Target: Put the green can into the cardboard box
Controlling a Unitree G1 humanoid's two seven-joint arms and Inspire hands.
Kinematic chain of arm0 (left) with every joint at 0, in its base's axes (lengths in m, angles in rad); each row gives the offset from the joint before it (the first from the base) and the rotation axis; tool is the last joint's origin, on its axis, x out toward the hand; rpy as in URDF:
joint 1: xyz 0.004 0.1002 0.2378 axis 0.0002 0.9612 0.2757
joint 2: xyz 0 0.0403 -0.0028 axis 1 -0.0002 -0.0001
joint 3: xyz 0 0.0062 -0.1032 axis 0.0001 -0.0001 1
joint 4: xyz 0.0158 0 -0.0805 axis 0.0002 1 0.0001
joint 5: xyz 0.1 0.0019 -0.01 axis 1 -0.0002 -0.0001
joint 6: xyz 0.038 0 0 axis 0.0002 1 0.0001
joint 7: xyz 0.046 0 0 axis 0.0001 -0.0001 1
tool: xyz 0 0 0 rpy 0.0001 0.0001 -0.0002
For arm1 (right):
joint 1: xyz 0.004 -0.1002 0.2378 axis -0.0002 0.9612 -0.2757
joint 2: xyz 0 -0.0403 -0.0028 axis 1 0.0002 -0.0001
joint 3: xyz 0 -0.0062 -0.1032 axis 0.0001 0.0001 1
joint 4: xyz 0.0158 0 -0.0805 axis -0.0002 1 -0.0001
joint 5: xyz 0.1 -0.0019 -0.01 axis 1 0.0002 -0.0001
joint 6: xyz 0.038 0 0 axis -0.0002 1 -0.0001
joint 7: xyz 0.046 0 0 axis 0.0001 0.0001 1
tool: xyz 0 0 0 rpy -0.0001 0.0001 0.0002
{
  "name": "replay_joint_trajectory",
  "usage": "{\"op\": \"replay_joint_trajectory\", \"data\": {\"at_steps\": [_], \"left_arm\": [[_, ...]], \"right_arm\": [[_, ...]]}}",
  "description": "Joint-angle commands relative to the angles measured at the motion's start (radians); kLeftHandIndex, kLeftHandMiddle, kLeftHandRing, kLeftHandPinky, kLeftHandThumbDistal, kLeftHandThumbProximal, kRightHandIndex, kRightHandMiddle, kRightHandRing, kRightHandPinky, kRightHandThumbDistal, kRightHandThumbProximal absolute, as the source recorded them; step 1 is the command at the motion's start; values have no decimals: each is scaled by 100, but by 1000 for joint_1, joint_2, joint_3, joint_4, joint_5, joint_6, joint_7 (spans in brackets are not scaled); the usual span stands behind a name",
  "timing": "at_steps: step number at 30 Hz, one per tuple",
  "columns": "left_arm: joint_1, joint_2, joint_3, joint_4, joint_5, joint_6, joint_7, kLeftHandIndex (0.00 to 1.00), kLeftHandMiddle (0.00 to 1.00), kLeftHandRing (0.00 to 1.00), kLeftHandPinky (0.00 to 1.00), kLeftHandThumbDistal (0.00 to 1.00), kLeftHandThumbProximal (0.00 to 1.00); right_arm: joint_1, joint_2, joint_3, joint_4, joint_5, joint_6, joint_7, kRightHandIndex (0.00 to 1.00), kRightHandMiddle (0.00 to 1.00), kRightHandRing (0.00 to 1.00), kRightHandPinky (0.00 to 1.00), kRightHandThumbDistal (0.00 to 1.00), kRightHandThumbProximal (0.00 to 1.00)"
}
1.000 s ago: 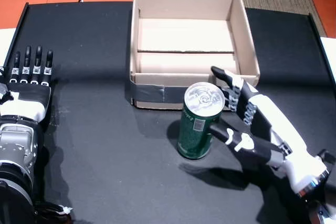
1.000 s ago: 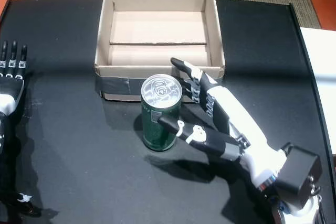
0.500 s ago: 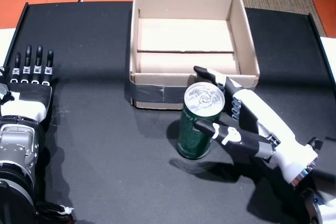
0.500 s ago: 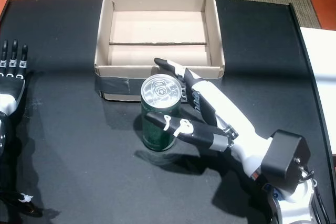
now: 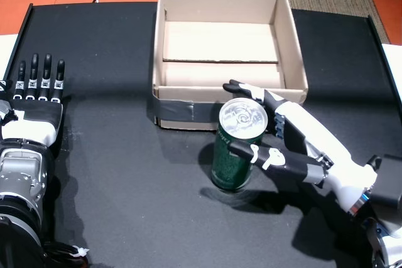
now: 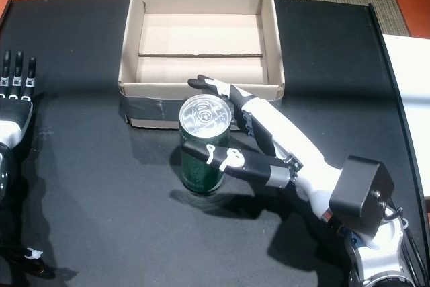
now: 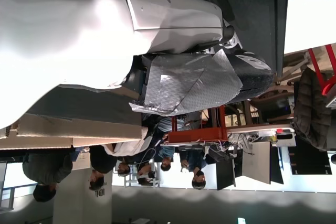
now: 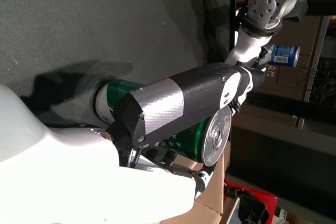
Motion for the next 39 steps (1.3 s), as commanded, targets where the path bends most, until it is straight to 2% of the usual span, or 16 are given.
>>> {"op": "replay_joint_trajectory", "data": {"at_steps": [1,6,12,17,24,27,30,33,35,39], "left_arm": [[12,-5,1,-1,-1,-15,4,63,67,77,89,0,100],[11,-10,1,-1,-3,-15,2,63,66,77,89,0,100],[12,-13,2,0,-3,-14,2,65,67,77,90,0,100],[7,-18,5,-1,-6,-18,14,65,67,76,88,0,100],[7,-23,3,-2,-5,-24,13,65,66,76,87,0,99],[6,-25,5,-2,-7,-24,9,65,67,78,90,0,100],[5,-24,5,-2,-7,-23,14,62,65,76,89,0,100],[3,-25,4,-2,-7,-30,17,60,65,76,89,0,100],[2,-25,6,-2,-9,-31,16,59,65,76,88,0,100],[-2,-27,9,-3,-13,-33,19,57,63,75,86,0,100]], "right_arm": [[-5,8,15,25,-24,26,9,86,88,89,91,100,58],[-27,14,39,38,-45,36,-4,83,86,88,90,100,56],[-56,26,55,63,-64,41,-26,84,86,88,88,100,57],[-64,26,65,66,-64,71,-11,78,85,91,89,100,53],[-57,27,67,70,-64,79,-4,71,81,91,88,100,53],[-61,24,68,72,-64,102,9,72,81,91,88,100,51],[-67,23,69,81,-67,108,15,72,77,84,87,100,49],[-75,22,70,88,-68,118,20,66,68,74,84,100,42],[-83,18,79,91,-83,133,-9,54,55,62,76,93,30],[-95,6,109,91,-133,148,-100,37,40,45,61,86,22]]}}
